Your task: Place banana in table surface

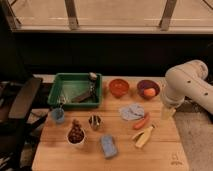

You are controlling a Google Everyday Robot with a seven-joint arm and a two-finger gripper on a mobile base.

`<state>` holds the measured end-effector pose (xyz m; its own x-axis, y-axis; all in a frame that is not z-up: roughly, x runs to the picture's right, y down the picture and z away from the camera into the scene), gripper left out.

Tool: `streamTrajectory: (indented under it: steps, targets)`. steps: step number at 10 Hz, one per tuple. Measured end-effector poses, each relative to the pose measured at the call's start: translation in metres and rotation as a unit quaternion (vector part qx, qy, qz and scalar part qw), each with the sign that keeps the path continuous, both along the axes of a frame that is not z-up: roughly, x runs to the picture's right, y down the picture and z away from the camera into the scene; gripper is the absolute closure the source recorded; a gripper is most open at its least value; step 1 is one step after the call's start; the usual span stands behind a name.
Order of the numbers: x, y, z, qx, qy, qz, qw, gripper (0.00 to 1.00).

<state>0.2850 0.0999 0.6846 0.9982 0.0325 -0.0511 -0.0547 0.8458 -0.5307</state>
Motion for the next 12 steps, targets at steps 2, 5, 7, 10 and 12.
streamTrajectory:
  steps: [2, 5, 7, 10, 12]
  targets:
    - [0.0000, 0.0000, 0.0000, 0.000, 0.000, 0.000, 1.0000, 0.35]
    - [0.0000, 0.0000, 0.0000, 0.000, 0.000, 0.000, 1.0000, 0.35]
    - [0.0000, 0.0000, 0.0000, 0.000, 0.000, 0.000, 1.0000, 0.35]
    - [0.0000, 0.0000, 0.0000, 0.000, 0.000, 0.000, 1.0000, 0.35]
    - [0.0000, 0.0000, 0.0000, 0.000, 0.000, 0.000, 1.0000, 0.35]
